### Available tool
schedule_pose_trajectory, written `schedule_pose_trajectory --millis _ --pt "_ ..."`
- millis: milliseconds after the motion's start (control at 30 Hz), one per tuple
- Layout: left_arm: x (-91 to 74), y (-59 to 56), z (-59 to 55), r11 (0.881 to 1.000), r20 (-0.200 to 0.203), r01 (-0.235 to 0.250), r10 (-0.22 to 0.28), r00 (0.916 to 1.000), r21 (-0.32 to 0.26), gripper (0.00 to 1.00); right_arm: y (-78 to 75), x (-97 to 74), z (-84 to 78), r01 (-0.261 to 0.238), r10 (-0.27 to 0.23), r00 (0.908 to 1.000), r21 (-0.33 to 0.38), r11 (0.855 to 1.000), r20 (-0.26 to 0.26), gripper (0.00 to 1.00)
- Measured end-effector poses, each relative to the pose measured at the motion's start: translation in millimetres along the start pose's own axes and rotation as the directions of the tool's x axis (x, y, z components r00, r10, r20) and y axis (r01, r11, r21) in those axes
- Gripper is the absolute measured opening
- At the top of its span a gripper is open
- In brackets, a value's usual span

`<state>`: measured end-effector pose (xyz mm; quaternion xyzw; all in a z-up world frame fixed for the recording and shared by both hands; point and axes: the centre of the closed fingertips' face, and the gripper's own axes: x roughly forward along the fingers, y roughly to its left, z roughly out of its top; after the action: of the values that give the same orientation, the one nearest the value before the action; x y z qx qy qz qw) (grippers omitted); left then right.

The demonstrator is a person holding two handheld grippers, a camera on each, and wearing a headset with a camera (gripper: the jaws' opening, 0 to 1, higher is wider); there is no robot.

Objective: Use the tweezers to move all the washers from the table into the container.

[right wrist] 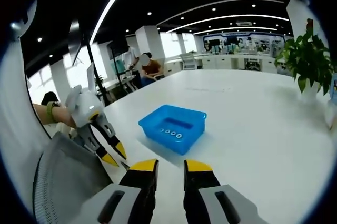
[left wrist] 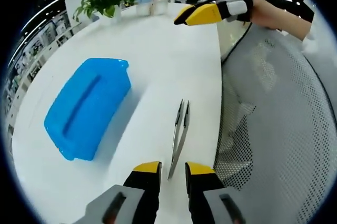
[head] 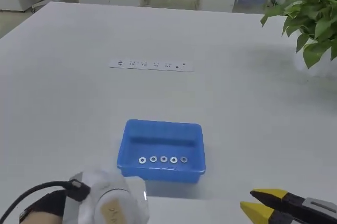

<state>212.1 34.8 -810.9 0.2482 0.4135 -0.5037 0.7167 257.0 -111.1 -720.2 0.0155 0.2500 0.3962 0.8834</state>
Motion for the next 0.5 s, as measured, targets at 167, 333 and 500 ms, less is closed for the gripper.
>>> schedule_pose_trajectory --millis 167,333,500 --pt "-24.8 12.5 22.4 0.979 0.203 -0.070 0.109 0.9731 -0.193 0.39 -17.7 -18.7 20.4 0.089 -0.088 0.9926 -0.014 0.996 0.084 0.23" --pt "-68.6 26.2 53.3 0.933 0.481 -0.047 0.227 0.8469 -0.357 0.52 -34.7 -32.3 33.1 0.169 -0.162 0.9775 -0.043 0.985 0.136 0.37" --pt "-113.4 55.4 48.7 0.852 0.547 -0.157 0.450 0.7063 -0.499 0.70 -42.0 -38.0 50.4 0.218 -0.208 0.9538 -0.023 0.976 0.217 0.54"
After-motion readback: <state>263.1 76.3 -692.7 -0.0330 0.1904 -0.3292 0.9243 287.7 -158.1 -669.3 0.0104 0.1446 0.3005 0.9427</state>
